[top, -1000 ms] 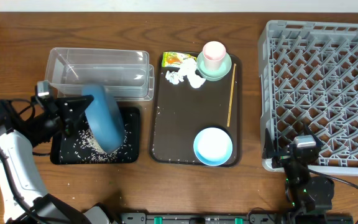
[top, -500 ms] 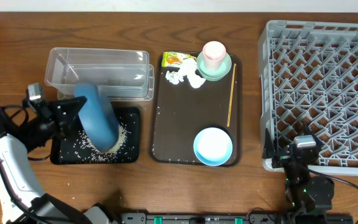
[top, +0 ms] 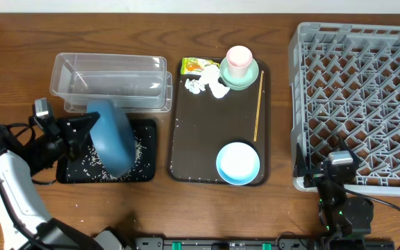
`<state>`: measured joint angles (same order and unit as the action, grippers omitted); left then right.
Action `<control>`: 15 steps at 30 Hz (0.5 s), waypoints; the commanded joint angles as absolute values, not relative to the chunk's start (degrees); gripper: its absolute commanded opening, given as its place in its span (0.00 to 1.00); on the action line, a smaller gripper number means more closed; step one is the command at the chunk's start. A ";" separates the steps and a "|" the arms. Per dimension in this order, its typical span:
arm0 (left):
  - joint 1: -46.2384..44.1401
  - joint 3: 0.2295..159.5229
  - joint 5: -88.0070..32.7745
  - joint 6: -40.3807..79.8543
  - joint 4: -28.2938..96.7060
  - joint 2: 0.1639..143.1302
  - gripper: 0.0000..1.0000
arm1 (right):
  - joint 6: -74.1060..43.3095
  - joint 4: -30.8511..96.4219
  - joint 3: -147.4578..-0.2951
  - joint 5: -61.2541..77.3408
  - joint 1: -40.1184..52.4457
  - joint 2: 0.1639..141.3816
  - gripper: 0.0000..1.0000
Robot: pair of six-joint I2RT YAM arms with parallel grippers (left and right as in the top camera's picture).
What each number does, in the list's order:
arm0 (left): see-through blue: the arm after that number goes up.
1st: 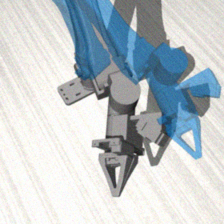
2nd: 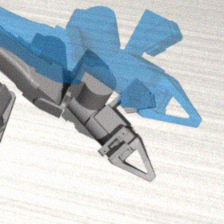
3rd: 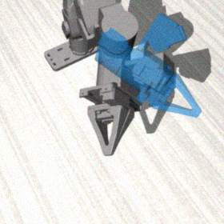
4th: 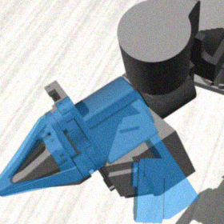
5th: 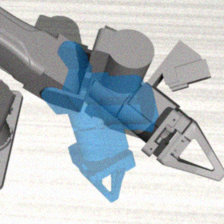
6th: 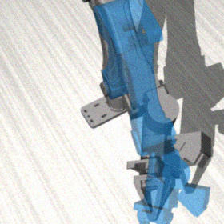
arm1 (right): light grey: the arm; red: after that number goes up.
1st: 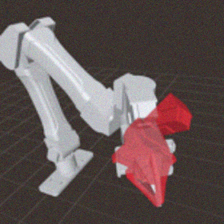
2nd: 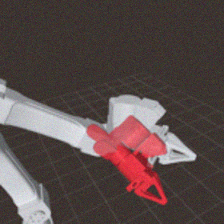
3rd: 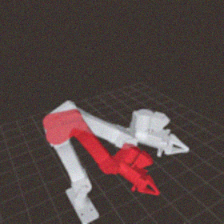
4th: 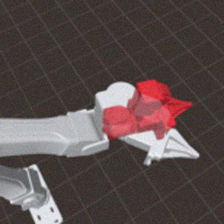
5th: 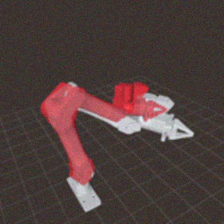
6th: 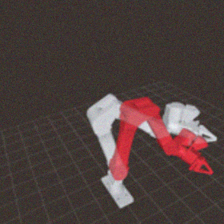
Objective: Sort waste into correct bins and load items into the dishwasher rack
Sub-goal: 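Tilt the blue plate to pour the rice onto the black tray, then carry the emptied blue plate back and lower it onto the brown tray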
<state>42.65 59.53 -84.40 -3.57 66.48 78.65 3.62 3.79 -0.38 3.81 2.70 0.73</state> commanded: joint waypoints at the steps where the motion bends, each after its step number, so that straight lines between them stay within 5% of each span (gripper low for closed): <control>1: 42.72 59.86 -83.07 -7.49 67.46 74.30 0.06 | 4.36 4.03 -0.32 3.44 1.89 0.51 0.99; 8: 41.30 61.73 -72.16 1.26 67.05 65.69 0.06 | 4.36 4.03 -0.32 3.44 1.89 0.51 0.99; 15: 30.15 65.01 -68.27 11.29 61.60 55.72 0.06 | 4.36 4.03 -0.32 3.44 1.89 0.51 0.99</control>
<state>34.06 61.21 -71.26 4.91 63.61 58.87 3.62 3.79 -0.38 3.81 2.70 0.73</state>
